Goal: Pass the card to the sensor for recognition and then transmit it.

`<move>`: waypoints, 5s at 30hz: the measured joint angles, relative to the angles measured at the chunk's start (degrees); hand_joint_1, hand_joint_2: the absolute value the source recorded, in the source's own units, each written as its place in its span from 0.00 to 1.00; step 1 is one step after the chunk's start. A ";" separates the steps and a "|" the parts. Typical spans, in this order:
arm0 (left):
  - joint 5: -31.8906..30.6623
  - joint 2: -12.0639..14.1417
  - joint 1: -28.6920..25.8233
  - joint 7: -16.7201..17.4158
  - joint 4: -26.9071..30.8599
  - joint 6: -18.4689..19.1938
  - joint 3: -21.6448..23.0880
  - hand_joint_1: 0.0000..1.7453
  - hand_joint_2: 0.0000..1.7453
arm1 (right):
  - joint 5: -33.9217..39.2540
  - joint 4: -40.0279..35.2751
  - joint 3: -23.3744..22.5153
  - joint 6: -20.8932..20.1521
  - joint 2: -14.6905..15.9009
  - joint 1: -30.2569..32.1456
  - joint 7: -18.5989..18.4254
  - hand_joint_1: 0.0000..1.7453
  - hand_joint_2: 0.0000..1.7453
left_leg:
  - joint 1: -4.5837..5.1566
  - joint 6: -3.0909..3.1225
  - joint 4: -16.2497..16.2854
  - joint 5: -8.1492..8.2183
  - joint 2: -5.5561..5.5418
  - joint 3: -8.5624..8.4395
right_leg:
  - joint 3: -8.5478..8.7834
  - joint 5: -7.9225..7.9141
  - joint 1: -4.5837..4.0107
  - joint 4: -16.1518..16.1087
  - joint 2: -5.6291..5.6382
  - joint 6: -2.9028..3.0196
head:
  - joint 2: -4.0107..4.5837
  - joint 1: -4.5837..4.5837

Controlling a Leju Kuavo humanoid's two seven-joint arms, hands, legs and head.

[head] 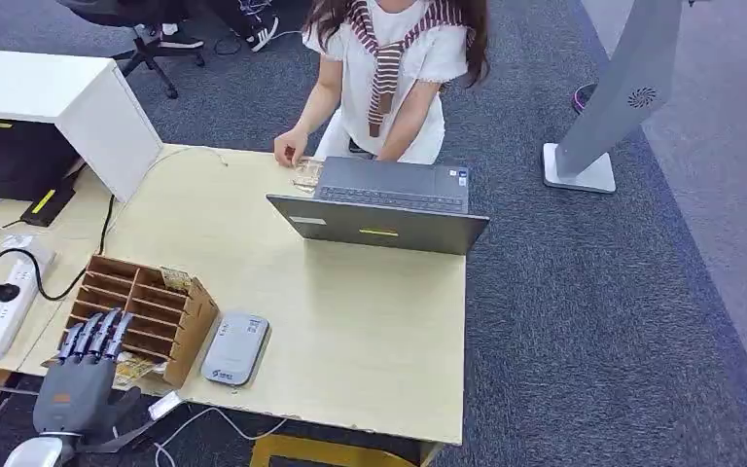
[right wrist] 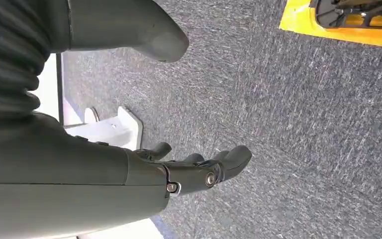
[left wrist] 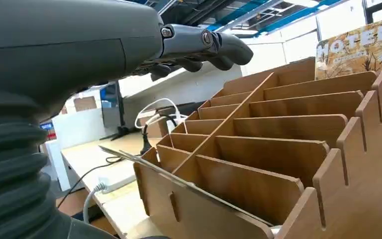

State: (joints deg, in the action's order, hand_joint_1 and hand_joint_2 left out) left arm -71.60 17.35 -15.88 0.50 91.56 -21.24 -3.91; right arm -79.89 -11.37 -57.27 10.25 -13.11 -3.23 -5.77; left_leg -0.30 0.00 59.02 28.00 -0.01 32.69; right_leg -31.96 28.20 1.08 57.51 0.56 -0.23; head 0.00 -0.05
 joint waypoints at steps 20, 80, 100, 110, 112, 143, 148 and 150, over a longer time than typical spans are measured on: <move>0.15 -0.72 0.01 0.09 0.00 0.42 -0.04 0.00 1.00 | 0.02 0.00 0.00 0.06 0.02 0.00 -0.07 0.00 1.00 | 0.00 0.00 0.00 0.00 0.00 0.00 | 0.00 0.00 0.00 0.00 0.00 0.00 | 0.00 0.00; 7.45 -0.44 0.19 -4.81 7.78 1.40 -0.35 1.00 1.00 | 0.77 -0.02 -0.02 0.09 0.02 0.01 0.28 0.00 1.00 | -0.01 -0.01 0.00 -0.01 0.00 -0.02 | 0.00 0.00 -0.01 0.00 0.00 0.00 | 0.00 -0.02; 6.95 2.43 13.71 -7.13 14.43 -1.64 2.56 1.00 1.00 | -0.17 -0.02 -0.02 -0.02 0.02 -0.18 0.52 0.00 1.00 | 0.00 -0.03 0.01 -0.17 -0.08 -0.03 | 0.02 -0.14 0.00 0.00 -0.05 0.08 | 0.00 0.00; 6.84 2.45 16.37 -7.13 13.03 -1.73 3.39 1.00 1.00 | -0.18 -0.02 -0.02 -0.02 0.02 -0.19 0.52 0.00 1.00 | 0.00 -0.03 0.01 -0.16 -0.04 0.00 | -0.08 -0.13 -0.01 0.00 0.01 0.07 | 0.00 -0.02; 6.80 2.45 16.47 -7.13 12.92 -1.73 3.41 1.00 1.00 | -0.20 -0.02 -0.02 -0.02 0.02 -0.19 0.52 0.00 1.00 | 0.00 -0.03 0.01 -0.16 -0.02 0.00 | -0.10 -0.13 -0.01 0.00 0.00 0.07 | 0.00 0.00; -2.64 2.32 54.94 -1.09 -29.46 -0.90 13.44 0.84 1.00 | -3.96 0.02 3.30 -2.05 0.02 -0.69 0.00 0.00 1.00 | -0.01 -0.06 0.04 -0.44 0.14 0.21 | -0.35 -0.48 -0.01 0.01 0.24 0.08 | 0.00 -0.02; -1.73 2.14 54.98 -1.03 -30.97 -2.91 13.44 0.00 1.00 | -3.91 0.04 3.32 -2.67 0.02 -0.69 0.00 0.00 1.00 | -0.01 -0.06 0.04 -0.44 0.14 0.23 | -0.38 -0.47 -0.01 0.01 0.25 0.08 | 0.00 0.00; -1.31 1.90 54.80 -1.03 -31.15 -3.87 13.44 0.00 1.00 | -3.91 0.04 3.32 -2.82 0.02 -0.69 -0.02 0.00 1.00 | -0.01 -0.06 0.04 -0.44 0.12 0.25 | -0.37 -0.47 -0.01 0.01 0.24 0.08 | 0.00 -0.02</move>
State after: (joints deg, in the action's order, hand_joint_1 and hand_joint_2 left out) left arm -72.91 19.26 38.92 -0.52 60.41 -25.12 9.53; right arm -83.80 -11.32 -53.94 7.43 -13.09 -3.92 -5.79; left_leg -0.31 -0.06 59.05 27.56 0.11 32.93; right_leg -32.33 27.73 1.06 57.53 0.80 -0.15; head 0.00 -0.07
